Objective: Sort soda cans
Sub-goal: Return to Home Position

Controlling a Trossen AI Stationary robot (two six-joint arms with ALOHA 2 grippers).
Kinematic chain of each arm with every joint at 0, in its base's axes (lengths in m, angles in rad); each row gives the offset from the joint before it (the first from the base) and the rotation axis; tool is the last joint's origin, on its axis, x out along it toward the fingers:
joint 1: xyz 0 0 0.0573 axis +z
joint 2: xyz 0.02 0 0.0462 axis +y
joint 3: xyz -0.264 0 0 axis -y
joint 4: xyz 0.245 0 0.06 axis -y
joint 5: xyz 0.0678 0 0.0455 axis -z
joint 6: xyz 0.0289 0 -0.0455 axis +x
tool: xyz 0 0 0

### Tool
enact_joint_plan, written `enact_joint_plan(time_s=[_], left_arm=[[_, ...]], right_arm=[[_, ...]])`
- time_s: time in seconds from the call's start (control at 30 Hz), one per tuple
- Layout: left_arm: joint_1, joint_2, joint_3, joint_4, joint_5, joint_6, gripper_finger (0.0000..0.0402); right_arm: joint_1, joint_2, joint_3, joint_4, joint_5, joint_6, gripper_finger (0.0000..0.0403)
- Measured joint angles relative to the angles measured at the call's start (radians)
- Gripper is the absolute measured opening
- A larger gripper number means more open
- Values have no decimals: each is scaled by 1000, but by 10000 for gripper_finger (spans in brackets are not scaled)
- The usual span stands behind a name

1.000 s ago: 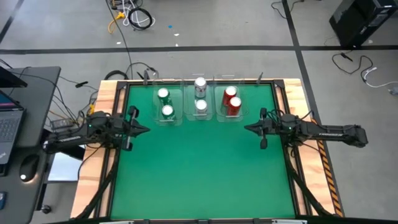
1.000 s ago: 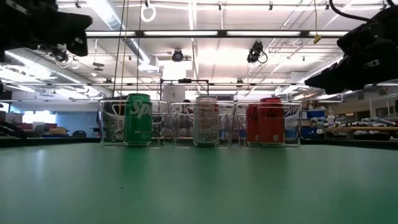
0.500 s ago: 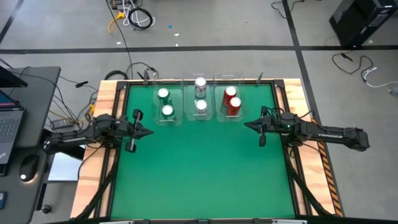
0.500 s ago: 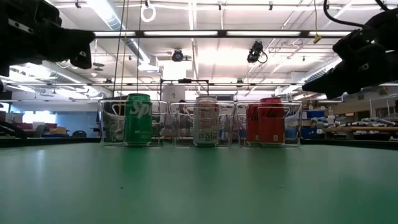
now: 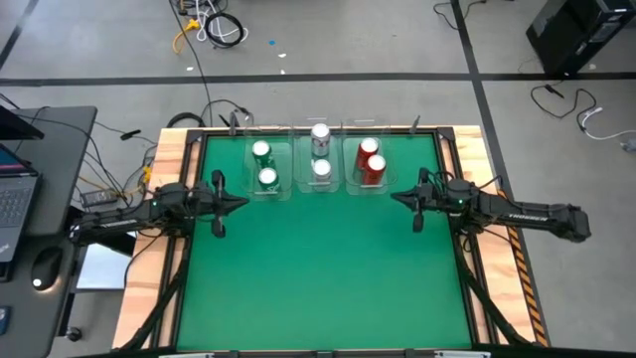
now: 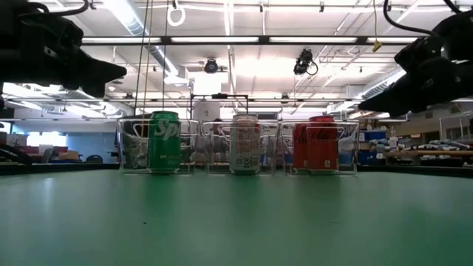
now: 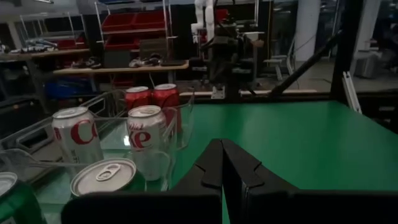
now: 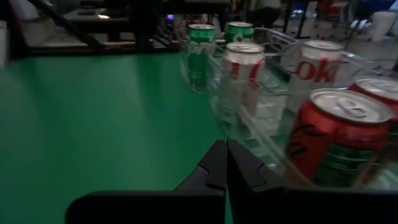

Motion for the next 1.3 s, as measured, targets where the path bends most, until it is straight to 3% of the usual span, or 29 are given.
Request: enact_joint_plan(time_s=[0.2,0.37,1.3], left_arm=[[0,0,0,-3,-3,4,1],[0,0,0,-8,-73,11,1],[0,0,-1,-18,-75,4,8]], right_arm=[[-34,10,0,-1,4,-26,0],[-64,33,0,-1,7,29,0],[-69,40,0,8,9,68,1]])
